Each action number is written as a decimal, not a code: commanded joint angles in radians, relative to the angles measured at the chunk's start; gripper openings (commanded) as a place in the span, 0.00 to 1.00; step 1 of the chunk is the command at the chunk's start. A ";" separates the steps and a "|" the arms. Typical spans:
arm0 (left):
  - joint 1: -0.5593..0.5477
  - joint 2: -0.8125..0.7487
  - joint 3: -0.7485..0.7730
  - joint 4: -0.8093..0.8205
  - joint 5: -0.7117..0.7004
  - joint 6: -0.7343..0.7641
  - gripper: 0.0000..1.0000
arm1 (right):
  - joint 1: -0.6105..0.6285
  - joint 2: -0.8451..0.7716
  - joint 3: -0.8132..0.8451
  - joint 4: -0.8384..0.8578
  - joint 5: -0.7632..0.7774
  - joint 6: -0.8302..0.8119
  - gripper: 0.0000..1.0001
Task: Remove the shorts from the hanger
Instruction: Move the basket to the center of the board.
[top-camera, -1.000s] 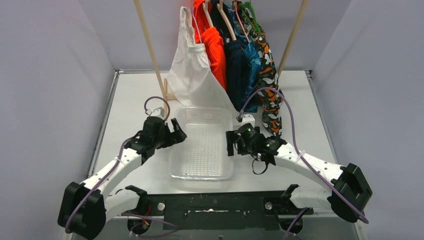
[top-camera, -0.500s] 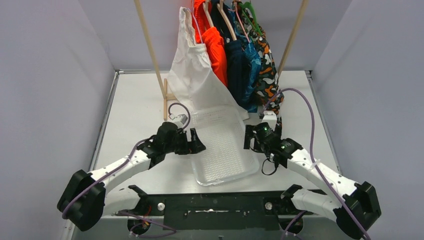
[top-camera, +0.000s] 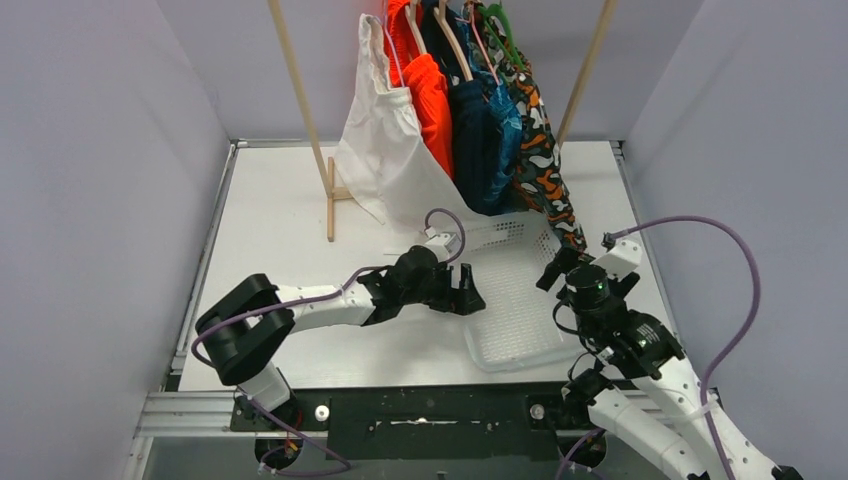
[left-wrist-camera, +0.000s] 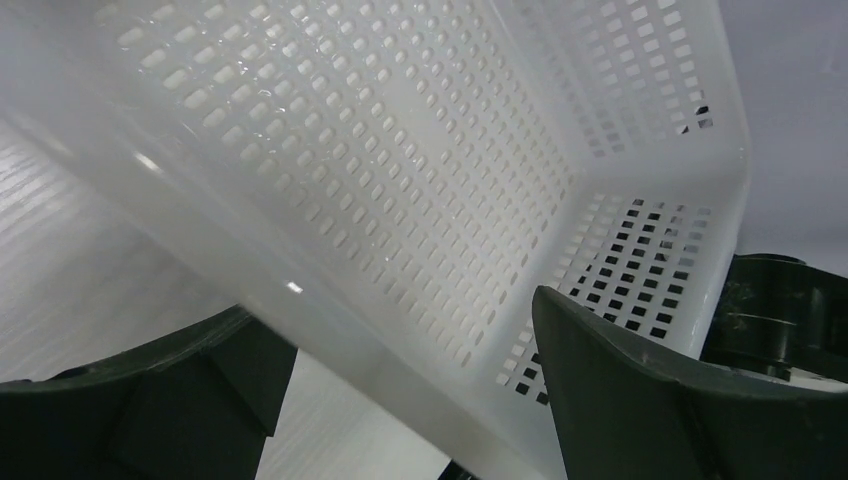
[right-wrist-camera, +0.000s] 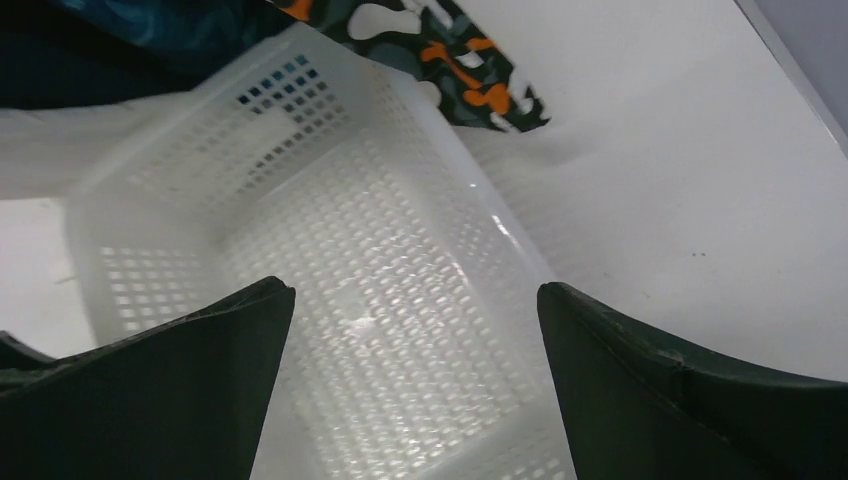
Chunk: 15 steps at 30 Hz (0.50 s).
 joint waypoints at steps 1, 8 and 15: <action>-0.001 -0.025 0.056 0.125 -0.040 -0.037 0.85 | -0.003 -0.029 0.064 0.042 -0.060 0.042 0.97; 0.012 -0.330 -0.108 -0.060 -0.291 -0.035 0.87 | 0.000 0.047 0.037 0.236 -0.424 -0.081 0.98; 0.115 -0.721 -0.242 -0.399 -0.580 -0.080 0.88 | 0.115 0.277 0.082 0.301 -0.488 -0.147 0.98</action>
